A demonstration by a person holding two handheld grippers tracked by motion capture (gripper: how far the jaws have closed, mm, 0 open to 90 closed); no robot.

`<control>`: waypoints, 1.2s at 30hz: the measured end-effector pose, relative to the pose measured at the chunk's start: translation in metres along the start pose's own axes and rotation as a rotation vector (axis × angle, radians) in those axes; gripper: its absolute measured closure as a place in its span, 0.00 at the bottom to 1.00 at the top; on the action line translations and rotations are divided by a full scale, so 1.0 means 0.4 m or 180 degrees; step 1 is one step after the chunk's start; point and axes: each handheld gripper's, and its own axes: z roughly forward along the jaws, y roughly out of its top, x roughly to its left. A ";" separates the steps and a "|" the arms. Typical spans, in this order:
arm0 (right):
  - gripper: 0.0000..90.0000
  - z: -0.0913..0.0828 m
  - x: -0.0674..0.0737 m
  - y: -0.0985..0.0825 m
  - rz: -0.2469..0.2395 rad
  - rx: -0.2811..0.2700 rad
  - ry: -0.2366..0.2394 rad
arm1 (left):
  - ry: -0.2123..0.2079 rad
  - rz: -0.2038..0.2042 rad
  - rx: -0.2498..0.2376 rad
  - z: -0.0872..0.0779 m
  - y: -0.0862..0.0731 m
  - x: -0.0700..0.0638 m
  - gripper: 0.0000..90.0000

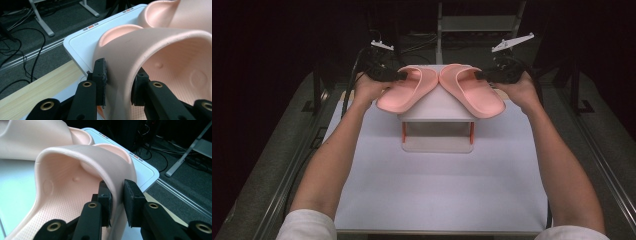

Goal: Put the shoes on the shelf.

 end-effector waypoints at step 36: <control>0.75 0.045 0.015 0.005 0.0265 -0.0012 0.0163 | 0.0056 0.0047 -0.0074 0.040 -0.002 -0.035 0.68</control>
